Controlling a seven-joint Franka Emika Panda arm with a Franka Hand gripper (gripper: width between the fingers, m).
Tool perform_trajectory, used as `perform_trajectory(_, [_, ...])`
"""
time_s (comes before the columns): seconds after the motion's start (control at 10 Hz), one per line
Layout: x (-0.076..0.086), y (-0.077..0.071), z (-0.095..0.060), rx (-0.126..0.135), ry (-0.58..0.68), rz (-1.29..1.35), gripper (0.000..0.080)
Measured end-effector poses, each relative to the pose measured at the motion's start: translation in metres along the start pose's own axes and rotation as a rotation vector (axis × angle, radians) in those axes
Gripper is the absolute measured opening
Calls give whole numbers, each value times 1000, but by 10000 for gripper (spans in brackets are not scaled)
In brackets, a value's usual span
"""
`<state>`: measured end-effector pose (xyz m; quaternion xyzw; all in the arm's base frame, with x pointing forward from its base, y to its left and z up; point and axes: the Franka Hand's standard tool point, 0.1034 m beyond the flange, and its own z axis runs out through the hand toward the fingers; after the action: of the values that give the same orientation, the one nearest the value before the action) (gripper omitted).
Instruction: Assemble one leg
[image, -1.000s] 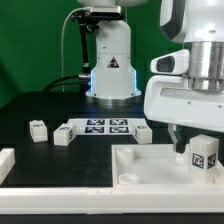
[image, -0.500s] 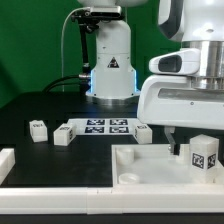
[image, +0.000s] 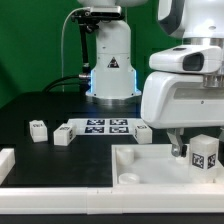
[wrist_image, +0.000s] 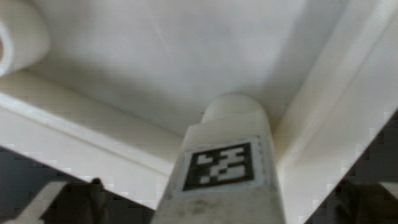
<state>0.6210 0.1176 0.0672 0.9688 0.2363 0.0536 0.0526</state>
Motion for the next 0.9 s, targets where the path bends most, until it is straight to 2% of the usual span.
perform_trajectory(0.3, [1, 0, -1, -30, -9, -185, 649])
perform_trajectory(0.4, [0, 1, -1, -30, -9, -174, 649])
perform_trajectory(0.5, [0, 1, 0, -30, -10, -174, 547])
perform_trajectory(0.6, [0, 1, 0, -30, -10, -173, 411])
perform_trajectory(0.7, [0, 1, 0, -30, -10, -164, 411])
perform_trajectory(0.8, [0, 1, 0, -30, -10, -134, 294])
perform_trajectory(0.9, [0, 1, 0, -30, -10, -134, 294])
